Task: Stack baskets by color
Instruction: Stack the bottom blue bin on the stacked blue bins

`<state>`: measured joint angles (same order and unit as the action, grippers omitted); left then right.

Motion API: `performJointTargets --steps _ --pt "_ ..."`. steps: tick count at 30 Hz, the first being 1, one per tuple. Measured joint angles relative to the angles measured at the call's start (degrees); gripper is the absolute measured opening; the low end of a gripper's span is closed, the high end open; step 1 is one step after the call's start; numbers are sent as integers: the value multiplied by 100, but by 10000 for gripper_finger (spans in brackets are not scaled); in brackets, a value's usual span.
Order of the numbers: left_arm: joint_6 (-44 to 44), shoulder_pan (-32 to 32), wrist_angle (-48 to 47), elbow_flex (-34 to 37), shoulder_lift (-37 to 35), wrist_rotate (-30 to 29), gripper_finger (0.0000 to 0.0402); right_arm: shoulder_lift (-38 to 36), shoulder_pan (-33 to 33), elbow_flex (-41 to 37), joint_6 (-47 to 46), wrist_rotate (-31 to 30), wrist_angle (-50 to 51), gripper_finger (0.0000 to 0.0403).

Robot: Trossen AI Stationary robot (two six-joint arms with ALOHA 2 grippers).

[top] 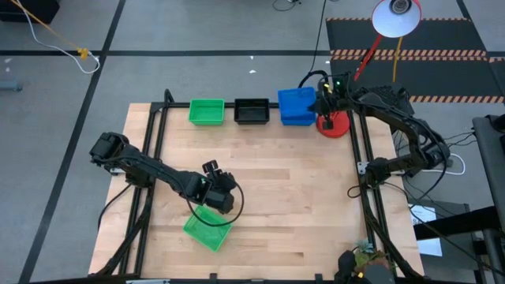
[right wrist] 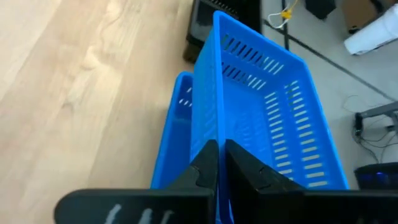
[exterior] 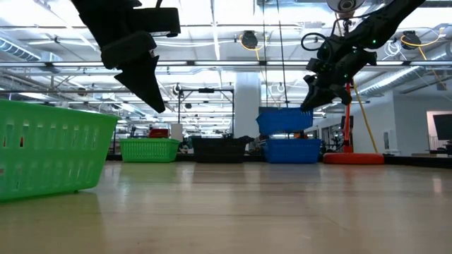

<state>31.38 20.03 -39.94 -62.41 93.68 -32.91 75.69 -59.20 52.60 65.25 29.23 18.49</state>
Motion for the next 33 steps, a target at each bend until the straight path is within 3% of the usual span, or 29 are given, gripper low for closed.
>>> performJointTargets --steps 15,24,33 --pt "-85 63 87 0 1 2 205 30 0 0 -61 -85 76 9" --pt "-107 63 127 0 1 2 205 429 13 0 -153 -376 25 11" --pt "-167 46 125 0 1 1 205 430 132 0 -350 -688 25 64"
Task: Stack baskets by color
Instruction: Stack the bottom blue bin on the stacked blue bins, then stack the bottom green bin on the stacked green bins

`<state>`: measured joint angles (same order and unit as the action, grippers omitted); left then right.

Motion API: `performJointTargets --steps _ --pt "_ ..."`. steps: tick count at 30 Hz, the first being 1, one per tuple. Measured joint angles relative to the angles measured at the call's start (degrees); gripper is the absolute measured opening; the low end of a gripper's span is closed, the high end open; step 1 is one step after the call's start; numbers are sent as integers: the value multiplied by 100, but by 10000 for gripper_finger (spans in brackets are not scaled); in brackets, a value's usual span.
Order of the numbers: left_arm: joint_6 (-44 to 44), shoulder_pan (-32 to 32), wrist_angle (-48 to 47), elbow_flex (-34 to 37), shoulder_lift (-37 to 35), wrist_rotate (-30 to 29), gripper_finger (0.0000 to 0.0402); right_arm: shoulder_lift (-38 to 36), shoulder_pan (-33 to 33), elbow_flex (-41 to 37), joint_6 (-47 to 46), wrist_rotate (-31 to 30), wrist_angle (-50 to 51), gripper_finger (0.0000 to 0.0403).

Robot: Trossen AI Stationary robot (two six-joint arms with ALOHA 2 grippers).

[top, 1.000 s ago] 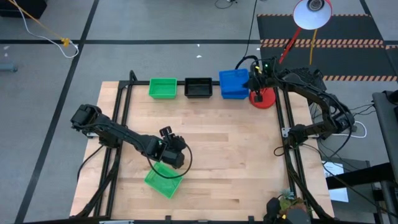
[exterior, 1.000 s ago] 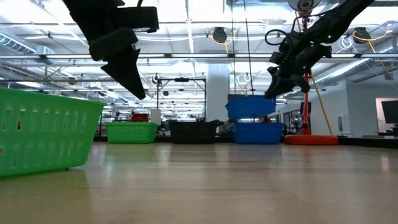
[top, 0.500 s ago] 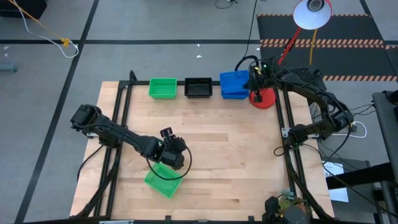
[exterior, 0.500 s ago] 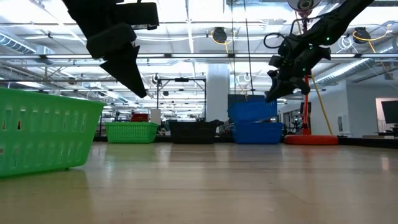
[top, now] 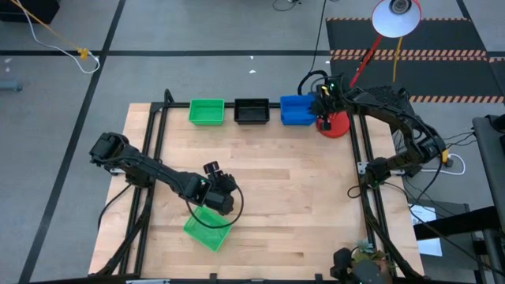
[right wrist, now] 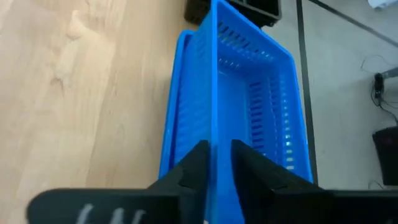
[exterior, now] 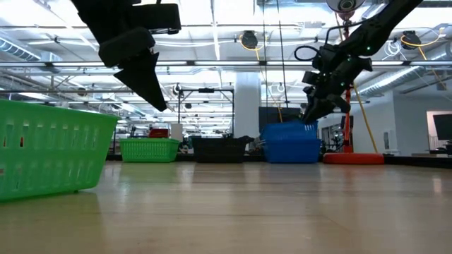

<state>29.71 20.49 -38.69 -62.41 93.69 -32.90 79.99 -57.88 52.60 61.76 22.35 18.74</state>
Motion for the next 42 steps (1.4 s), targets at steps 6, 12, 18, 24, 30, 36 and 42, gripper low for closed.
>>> performJointTargets --steps 6,12,18,24,30,36,42 --pt "1 12 -7 0 0 5 205 -12 130 0 -242 -58 7 112" --pt "5 102 -22 0 0 207 205 -308 307 0 -318 -429 -44 149" --pt "40 317 -194 0 -272 339 204 -1197 887 0 -1444 -422 -68 156" --pt "-98 850 -362 -2 -818 679 204 -2207 1935 0 -2948 -408 93 149" --pt "-124 1773 -522 -4 -895 1492 201 -2898 3221 0 -4315 -411 450 148" --pt "521 2744 -476 -4 -886 1791 168 -3023 4570 -22 -5111 -584 490 148" --pt "1073 3390 -474 -4 -758 1614 149 -3006 5646 -785 -5017 -1436 -542 148"
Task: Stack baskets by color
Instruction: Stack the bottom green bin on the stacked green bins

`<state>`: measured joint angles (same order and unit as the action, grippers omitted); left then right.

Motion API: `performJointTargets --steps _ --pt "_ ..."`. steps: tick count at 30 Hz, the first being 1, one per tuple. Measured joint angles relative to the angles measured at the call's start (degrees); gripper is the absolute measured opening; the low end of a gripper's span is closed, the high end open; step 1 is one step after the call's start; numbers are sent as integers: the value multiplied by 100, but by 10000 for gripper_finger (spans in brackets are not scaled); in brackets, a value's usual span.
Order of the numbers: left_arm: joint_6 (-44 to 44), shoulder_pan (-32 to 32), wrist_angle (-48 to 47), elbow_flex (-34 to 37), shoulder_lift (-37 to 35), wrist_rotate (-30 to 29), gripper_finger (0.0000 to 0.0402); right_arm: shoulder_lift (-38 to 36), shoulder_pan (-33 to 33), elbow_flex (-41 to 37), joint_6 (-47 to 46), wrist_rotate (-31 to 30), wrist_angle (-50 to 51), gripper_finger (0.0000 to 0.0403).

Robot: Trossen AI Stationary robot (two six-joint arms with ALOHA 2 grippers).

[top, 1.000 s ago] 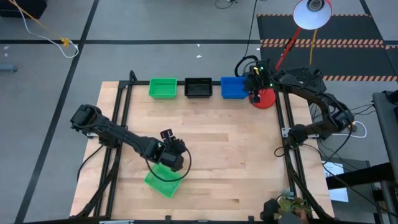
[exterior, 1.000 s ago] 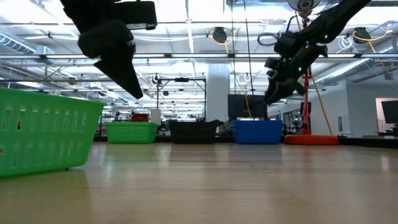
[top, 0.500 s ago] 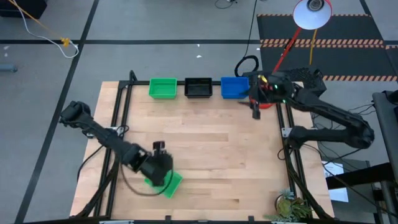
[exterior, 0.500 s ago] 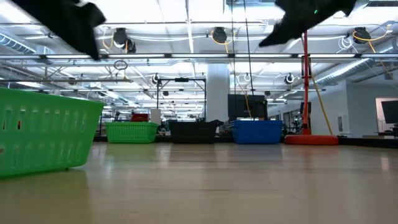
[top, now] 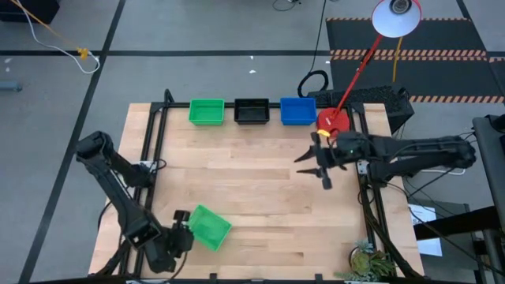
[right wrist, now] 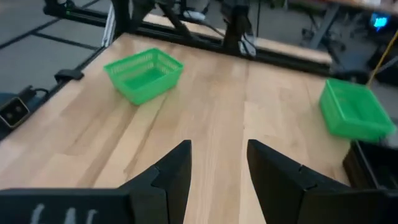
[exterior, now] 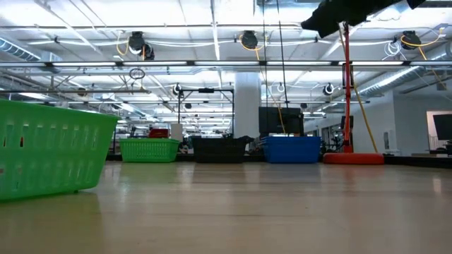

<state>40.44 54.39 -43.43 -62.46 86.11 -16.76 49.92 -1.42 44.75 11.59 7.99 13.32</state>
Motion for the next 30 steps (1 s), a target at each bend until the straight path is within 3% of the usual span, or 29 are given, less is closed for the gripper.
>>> performJointTargets --steps 6,17,25,30 --pt "216 140 -319 1 430 -165 149 16 302 -153 125 -79 -579 148" --pt "-242 55 -527 2 934 -132 147 10 305 -153 269 -81 -501 148" --pt "-411 -53 -794 3 951 -132 89 10 305 -153 304 -79 -487 148" --pt "-516 -48 -474 288 951 -117 61 10 305 -153 379 -76 -388 148"
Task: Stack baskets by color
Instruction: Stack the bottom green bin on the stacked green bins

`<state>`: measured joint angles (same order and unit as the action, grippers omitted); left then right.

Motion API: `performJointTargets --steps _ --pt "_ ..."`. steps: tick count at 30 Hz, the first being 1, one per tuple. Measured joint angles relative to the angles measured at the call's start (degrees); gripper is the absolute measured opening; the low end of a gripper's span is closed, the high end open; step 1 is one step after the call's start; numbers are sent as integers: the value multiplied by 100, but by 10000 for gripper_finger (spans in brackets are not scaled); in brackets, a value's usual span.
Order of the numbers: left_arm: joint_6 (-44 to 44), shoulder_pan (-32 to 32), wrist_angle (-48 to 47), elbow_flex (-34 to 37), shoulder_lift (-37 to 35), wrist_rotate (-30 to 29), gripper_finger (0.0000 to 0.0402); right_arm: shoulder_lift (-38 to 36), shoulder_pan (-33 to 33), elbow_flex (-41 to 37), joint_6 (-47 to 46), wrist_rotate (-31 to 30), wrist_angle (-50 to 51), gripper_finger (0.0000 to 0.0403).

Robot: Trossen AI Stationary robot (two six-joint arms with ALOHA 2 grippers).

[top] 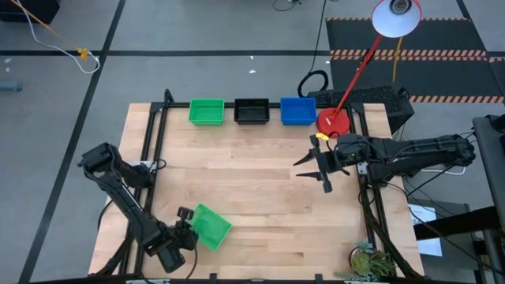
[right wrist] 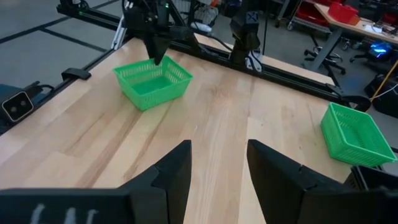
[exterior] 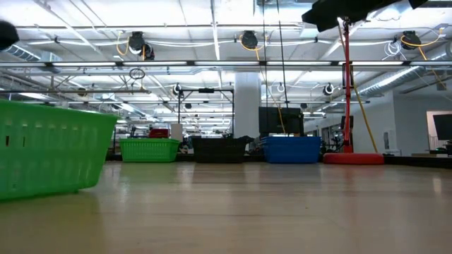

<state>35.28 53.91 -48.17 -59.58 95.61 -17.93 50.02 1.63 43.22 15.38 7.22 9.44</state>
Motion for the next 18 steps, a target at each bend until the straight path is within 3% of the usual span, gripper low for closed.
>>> performJointTargets --steps 7,11,18 --pt "57 -87 171 443 0 -11 53 0 0 0 32 0 32 148" --pt "-109 -233 123 451 -35 -55 25 0 0 0 33 0 32 148" --pt "-404 -645 110 447 -513 -150 5 0 -2 0 57 0 30 148"
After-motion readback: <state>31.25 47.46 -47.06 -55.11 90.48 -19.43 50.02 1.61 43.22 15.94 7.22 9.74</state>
